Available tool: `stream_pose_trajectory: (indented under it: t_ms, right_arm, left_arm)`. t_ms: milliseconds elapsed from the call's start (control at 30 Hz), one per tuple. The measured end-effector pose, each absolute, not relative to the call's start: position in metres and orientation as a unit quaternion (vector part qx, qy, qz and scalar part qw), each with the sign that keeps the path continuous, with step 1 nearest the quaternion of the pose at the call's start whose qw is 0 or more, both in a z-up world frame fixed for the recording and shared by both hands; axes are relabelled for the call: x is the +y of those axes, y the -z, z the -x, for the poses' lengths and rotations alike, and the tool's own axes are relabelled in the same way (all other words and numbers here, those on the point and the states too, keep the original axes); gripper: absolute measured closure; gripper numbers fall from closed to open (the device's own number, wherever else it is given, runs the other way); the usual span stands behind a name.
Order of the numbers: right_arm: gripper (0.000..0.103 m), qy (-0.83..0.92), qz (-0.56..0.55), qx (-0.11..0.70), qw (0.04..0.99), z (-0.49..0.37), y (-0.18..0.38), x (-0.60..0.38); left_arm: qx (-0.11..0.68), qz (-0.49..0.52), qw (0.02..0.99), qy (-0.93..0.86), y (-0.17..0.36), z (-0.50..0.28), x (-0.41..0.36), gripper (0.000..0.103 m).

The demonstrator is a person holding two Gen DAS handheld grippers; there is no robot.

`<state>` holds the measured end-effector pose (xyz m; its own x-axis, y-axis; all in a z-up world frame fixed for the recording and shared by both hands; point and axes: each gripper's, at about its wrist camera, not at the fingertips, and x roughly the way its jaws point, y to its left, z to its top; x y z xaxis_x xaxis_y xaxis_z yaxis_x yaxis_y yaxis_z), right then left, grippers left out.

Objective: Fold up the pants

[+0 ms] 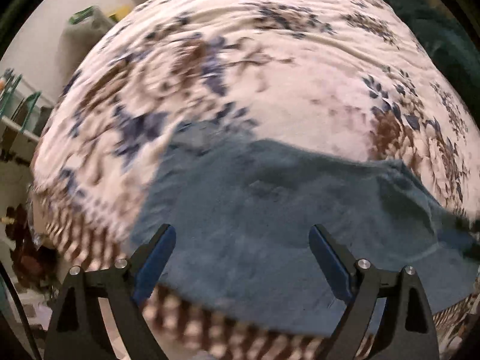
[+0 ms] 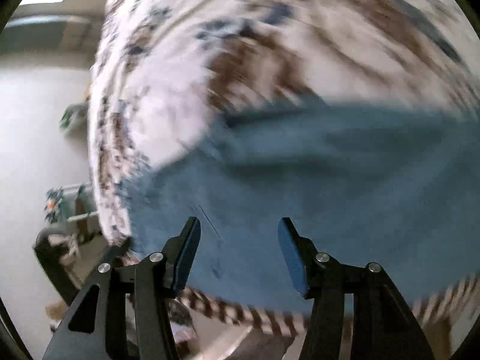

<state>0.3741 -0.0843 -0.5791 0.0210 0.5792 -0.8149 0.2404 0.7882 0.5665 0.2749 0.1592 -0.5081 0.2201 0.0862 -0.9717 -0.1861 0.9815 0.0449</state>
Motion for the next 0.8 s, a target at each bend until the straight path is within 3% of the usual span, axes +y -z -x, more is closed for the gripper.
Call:
stream_pose_trajectory:
  t_ms: [233,300,500,633,700,767,800]
  right_arm:
    - [0.049,-0.184,-0.257,0.775,0.547,-0.487,0.662,-0.058]
    - [0.088,-0.206,-0.249,0.794,0.515,-0.489,0.68,-0.048]
    - [0.092,-0.205,-0.323,0.767,0.516,-0.509,0.665,-0.077]
    - [0.086,-0.249,-0.261,0.797,0.485,-0.514,0.668,-0.07]
    - [0.061,-0.26,-0.224,0.808,0.479,-0.513,0.67,-0.058]
    - [0.048,-0.28,-0.19,0.819,0.464,-0.51,0.675,-0.043]
    - [0.048,-0.286,-0.176,0.829,0.447,-0.508,0.681,-0.036]
  left_arm:
    - [0.634,0.001,0.768,-0.088,0.55,-0.322,0.121,0.012]
    - [0.642,0.001,0.761,-0.093,0.56,-0.328,0.119,0.012]
    - [0.67,0.033,0.733,-0.108,0.577,-0.324,0.128,0.012]
    - [0.678,0.045,0.725,-0.115,0.578,-0.323,0.132,0.012]
    - [0.676,0.046,0.726,-0.118,0.575,-0.325,0.133,0.012]
    - [0.673,0.043,0.729,-0.12,0.572,-0.327,0.134,0.012]
    - [0.672,0.041,0.729,-0.12,0.57,-0.328,0.134,0.012]
